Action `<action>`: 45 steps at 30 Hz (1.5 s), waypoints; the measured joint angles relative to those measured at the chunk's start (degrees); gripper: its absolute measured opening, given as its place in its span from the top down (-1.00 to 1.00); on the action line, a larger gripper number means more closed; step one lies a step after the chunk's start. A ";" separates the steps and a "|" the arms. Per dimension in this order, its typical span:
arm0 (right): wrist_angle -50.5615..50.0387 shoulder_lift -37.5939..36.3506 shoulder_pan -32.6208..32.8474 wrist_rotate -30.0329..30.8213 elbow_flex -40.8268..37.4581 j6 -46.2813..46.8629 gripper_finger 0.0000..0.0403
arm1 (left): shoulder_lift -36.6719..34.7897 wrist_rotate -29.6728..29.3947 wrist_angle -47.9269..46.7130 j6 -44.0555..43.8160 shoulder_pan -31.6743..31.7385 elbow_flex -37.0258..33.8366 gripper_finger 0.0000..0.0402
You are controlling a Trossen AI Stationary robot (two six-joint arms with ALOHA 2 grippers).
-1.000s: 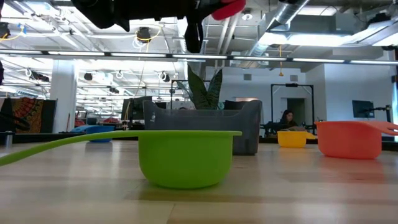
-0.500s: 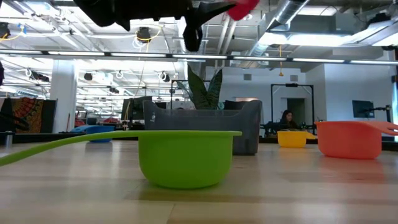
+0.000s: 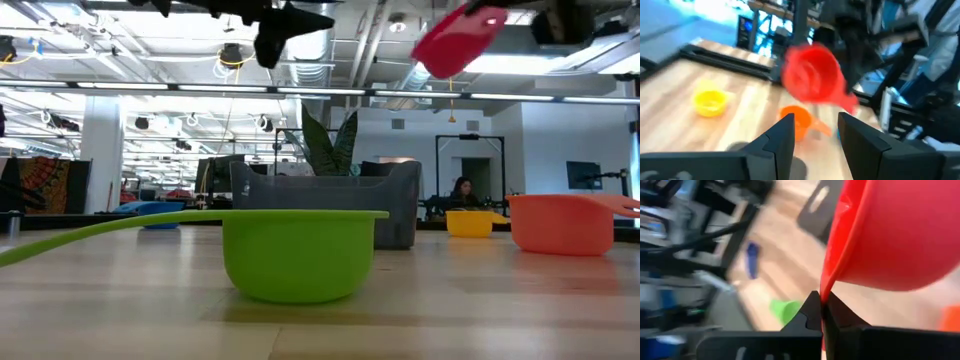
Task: Nest measuring cups in basket
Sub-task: Stack the red measuring cup on top of the orange measuring cup
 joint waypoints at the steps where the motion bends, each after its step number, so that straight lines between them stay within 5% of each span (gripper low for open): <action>1: 2.29 -1.52 1.25 0.06 -2.85 0.93 0.98 | -0.95 -0.53 -1.49 0.57 0.16 0.02 0.31; 12: 22.98 -12.33 12.60 7.10 -28.34 14.00 0.98 | -4.49 -2.34 -9.73 2.18 1.89 -0.04 0.31; 25: 38.48 -15.88 15.92 9.66 -44.30 17.88 0.98 | -4.39 -3.13 -12.22 1.61 3.32 -0.01 0.31; 32: 42.41 -16.28 15.91 10.01 -46.58 17.45 0.95 | -4.39 -3.10 -12.17 1.19 4.03 -0.01 0.31; 45: 42.04 -16.27 15.92 7.63 -46.58 20.88 0.39 | -4.39 -4.23 -12.04 0.52 4.48 -0.01 0.31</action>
